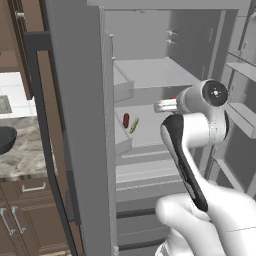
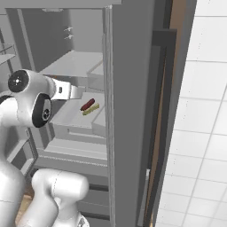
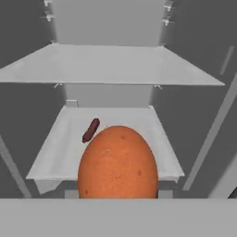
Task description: Pick the egg and butter from the fridge and place them by the bowl for mixing.
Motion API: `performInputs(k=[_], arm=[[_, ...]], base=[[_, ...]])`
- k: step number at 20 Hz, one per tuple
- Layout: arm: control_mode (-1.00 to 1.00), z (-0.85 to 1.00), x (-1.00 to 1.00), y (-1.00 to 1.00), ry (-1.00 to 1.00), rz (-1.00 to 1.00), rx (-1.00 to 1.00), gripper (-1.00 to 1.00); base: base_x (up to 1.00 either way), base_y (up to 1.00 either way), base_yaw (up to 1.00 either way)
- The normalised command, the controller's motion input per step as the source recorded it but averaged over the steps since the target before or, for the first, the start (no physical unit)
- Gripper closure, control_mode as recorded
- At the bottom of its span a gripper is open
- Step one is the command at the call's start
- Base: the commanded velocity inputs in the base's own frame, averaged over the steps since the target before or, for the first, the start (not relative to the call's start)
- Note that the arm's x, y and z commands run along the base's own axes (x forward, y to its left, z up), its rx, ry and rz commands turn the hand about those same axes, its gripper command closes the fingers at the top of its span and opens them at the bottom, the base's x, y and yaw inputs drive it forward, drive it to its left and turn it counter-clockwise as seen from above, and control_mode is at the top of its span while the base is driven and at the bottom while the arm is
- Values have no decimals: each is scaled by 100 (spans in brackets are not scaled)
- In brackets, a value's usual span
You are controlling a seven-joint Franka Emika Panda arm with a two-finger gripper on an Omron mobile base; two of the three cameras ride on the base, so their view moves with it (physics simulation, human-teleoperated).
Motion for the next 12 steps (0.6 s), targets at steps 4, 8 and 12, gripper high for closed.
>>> performInputs(k=[4, 8, 12], arm=[[-100, -56, -100, 0, 69, -6, 5, 100], [-100, -21, -38, 0, 19, -2, 1, 100], [-100, 0, -7, 0, 0, 0, 0, 100]], base=[[0, 0, 0], [0, 0, 0], [0, 0, 0]])
